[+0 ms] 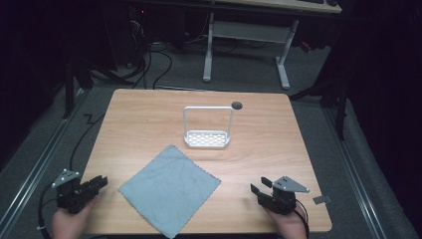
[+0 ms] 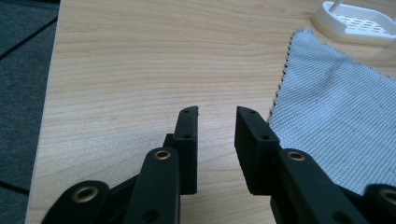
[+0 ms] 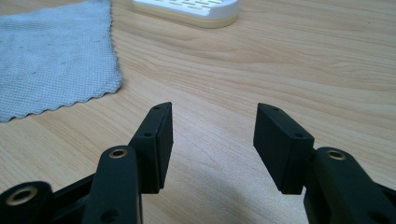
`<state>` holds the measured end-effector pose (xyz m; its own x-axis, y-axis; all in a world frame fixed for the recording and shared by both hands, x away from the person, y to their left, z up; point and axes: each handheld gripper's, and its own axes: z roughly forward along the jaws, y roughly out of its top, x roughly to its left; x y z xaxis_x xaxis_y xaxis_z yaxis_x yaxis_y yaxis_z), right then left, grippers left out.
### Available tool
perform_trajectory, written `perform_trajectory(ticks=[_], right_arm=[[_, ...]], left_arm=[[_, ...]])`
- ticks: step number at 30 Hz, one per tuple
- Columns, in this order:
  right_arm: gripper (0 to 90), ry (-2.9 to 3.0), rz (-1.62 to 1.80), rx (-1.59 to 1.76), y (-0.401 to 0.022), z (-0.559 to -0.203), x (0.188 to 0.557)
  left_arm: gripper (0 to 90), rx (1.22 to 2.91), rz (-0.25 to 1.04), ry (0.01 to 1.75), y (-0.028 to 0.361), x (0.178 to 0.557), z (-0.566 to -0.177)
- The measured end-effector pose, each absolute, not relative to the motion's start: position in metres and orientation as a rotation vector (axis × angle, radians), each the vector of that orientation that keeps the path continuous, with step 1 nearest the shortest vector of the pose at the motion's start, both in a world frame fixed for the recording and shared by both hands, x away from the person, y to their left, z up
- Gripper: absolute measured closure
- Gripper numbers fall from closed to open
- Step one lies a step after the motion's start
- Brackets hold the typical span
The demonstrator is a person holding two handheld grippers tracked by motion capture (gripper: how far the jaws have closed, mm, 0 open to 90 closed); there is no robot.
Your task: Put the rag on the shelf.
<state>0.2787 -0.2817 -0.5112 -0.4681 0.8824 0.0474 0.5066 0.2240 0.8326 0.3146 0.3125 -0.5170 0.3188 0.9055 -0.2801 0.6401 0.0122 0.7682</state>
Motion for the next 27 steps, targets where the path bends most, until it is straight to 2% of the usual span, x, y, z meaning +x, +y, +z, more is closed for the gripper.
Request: perform_trajectory(ticks=[15, 18, 21, 23, 27], right_arm=[[47.7, 2.065, 1.152, 1.296, -0.283, -0.513, 0.280], [47.8, 2.066, 1.153, 1.294, -0.282, -0.513, 0.280], [50.7, 2.070, 1.157, 1.288, -0.281, -0.513, 0.280], [52.1, 2.072, 1.157, 1.285, -0.281, -0.513, 0.280], [59.8, 2.086, 1.167, 1.277, -0.277, -0.512, 0.280]], left_arm=[[75.4, 1.725, 0.368, 1.405, 0.313, 0.315, -0.518], [80.7, 1.750, 0.364, 1.378, 0.308, 0.315, -0.518], [90.0, 1.854, 0.339, 1.272, 0.282, 0.315, -0.517], [90.0, 1.886, 0.332, 1.241, 0.272, 0.315, -0.517], [90.0, 2.071, 0.332, 1.108, 0.231, 0.315, -0.521]])
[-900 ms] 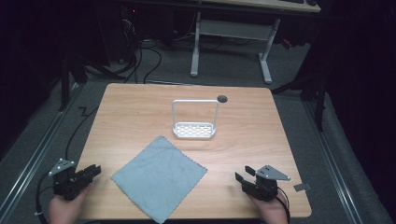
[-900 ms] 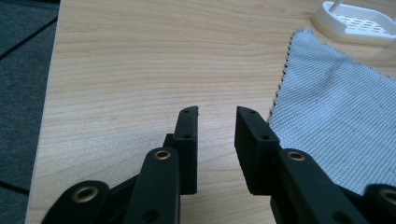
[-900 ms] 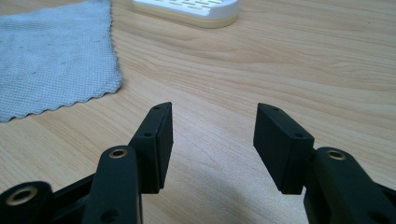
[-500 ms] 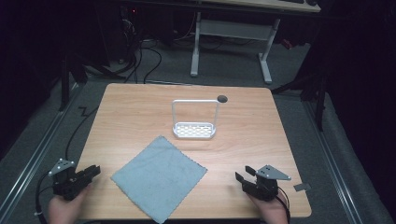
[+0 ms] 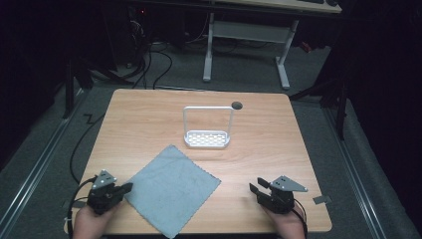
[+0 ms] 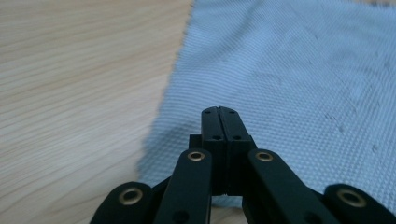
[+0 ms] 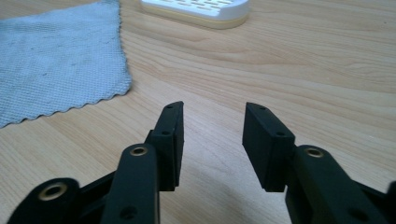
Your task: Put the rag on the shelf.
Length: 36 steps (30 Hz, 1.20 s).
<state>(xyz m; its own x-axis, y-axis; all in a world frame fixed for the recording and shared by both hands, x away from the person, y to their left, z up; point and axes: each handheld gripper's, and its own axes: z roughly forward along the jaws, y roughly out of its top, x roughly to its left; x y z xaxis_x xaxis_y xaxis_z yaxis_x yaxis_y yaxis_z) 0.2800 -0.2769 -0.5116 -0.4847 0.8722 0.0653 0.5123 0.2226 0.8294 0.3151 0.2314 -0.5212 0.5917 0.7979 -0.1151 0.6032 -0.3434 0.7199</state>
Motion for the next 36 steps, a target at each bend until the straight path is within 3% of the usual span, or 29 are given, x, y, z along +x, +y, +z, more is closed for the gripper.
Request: perform_trajectory(ticks=[10, 22, 27, 36], right_arm=[[70.0, 2.142, 1.203, 1.220, -0.254, -0.509, 0.283], [87.8, 2.387, 1.180, 1.023, -0.184, -0.519, 0.293], [90.0, 2.505, 1.088, 0.924, -0.157, -0.530, 0.295], [90.0, 2.498, 1.097, 0.946, -0.165, -0.530, 0.295]], left_arm=[[90.0, 2.152, 0.292, 1.022, 0.207, 0.300, -0.526], [89.2, 2.193, 0.155, 0.841, 0.159, 0.279, -0.527], [82.9, 2.161, 0.175, 0.850, 0.166, 0.277, -0.526], [63.8, 2.056, 0.242, 0.934, 0.183, 0.282, -0.521]])
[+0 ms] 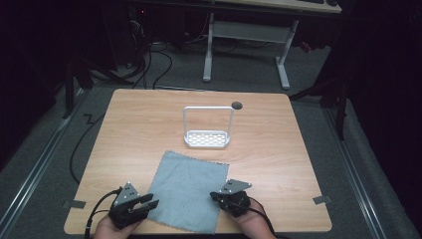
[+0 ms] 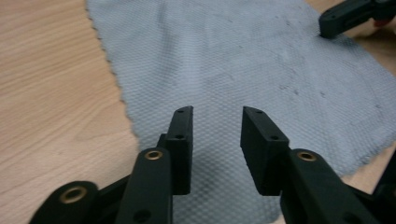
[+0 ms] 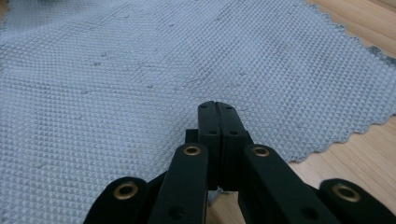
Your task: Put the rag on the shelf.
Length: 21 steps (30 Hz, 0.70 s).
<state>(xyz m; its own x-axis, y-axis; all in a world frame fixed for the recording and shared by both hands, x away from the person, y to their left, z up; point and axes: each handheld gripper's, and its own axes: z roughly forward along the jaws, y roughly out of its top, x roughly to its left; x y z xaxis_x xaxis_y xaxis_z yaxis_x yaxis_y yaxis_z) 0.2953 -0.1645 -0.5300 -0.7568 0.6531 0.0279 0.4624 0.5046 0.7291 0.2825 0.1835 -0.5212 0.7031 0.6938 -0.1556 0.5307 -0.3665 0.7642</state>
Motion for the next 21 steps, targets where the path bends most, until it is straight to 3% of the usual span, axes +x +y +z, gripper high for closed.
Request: perform_trajectory(ticks=[7, 13, 21], right_arm=[[90.0, 2.467, 1.074, 0.981, -0.178, -0.529, 0.292], [88.5, 2.421, 1.041, 1.032, -0.193, -0.529, 0.286], [85.1, 2.421, 1.033, 1.034, -0.196, -0.528, 0.267]], left_arm=[[61.0, 2.084, 0.252, 0.929, 0.177, 0.289, -0.524], [69.1, 2.165, 0.237, 0.857, 0.158, 0.294, -0.529], [71.4, 2.201, 0.209, 0.784, 0.143, 0.298, -0.528]])
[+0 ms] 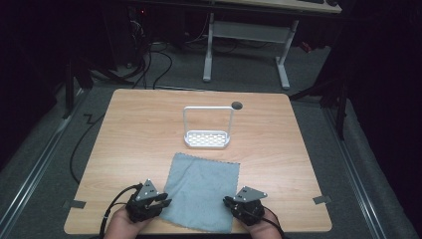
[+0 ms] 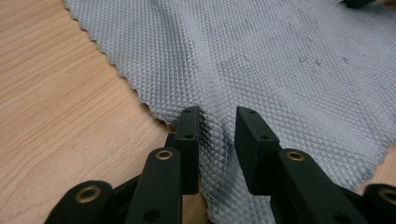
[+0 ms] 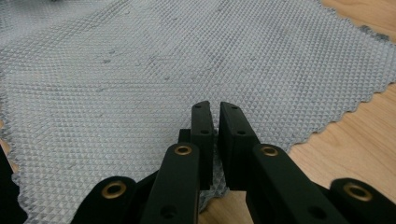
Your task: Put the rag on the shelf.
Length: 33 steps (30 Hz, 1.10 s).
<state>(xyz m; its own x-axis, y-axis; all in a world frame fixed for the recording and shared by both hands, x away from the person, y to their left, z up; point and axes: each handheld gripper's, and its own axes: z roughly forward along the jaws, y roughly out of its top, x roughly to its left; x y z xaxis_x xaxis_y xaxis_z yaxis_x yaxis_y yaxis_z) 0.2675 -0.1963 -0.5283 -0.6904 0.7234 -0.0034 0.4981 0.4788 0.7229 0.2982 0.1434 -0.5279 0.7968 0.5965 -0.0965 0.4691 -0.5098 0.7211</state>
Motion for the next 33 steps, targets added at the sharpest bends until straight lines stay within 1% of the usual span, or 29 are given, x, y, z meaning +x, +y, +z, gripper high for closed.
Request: perform_trajectory(ticks=[6, 8, 11, 13, 14, 15, 16, 18, 19, 24, 25, 27, 33], right_arm=[[86.3, 2.379, 1.023, 1.098, -0.210, -0.528, 0.266], [86.2, 2.359, 1.008, 1.114, -0.218, -0.528, 0.266], [86.1, 2.328, 0.988, 1.135, -0.228, -0.528, 0.266], [85.3, 2.309, 0.978, 1.144, -0.233, -0.529, 0.267], [83.3, 2.301, 0.978, 1.156, -0.235, -0.529, 0.267], [80.4, 2.293, 0.984, 1.170, -0.238, -0.528, 0.267], [80.4, 2.293, 0.984, 1.170, -0.238, -0.528, 0.267], [76.3, 2.277, 1.044, 1.185, -0.243, -0.525, 0.267], [71.4, 2.238, 1.084, 1.205, -0.248, -0.522, 0.267], [69.1, 2.190, 1.096, 1.202, -0.256, -0.518, 0.267], [68.8, 2.178, 1.115, 1.197, -0.259, -0.518, 0.267], [68.8, 2.171, 1.119, 1.192, -0.260, -0.518, 0.267], [66.3, 2.160, 1.143, 1.198, -0.260, -0.515, 0.272]], left_arm=[[72.1, 2.224, 0.155, 0.727, 0.138, 0.294, -0.527], [71.6, 2.235, 0.106, 0.686, 0.135, 0.290, -0.526], [68.6, 2.242, 0.082, 0.648, 0.130, 0.287, -0.526], [66.6, 2.239, 0.082, 0.652, 0.128, 0.288, -0.526], [65.2, 2.234, 0.084, 0.656, 0.128, 0.288, -0.526], [61.8, 2.216, 0.085, 0.669, 0.129, 0.289, -0.525], [61.8, 2.204, 0.087, 0.679, 0.130, 0.290, -0.524], [57.0, 2.165, 0.113, 0.732, 0.136, 0.295, -0.522], [53.4, 2.125, 0.147, 0.770, 0.140, 0.300, -0.521], [46.6, 2.048, 0.209, 0.838, 0.145, 0.317, -0.517], [46.0, 2.029, 0.251, 0.859, 0.144, 0.326, -0.514], [45.6, 2.023, 0.257, 0.865, 0.143, 0.329, -0.513], [46.4, 1.976, 0.288, 0.939, 0.128, 0.359, -0.511]])
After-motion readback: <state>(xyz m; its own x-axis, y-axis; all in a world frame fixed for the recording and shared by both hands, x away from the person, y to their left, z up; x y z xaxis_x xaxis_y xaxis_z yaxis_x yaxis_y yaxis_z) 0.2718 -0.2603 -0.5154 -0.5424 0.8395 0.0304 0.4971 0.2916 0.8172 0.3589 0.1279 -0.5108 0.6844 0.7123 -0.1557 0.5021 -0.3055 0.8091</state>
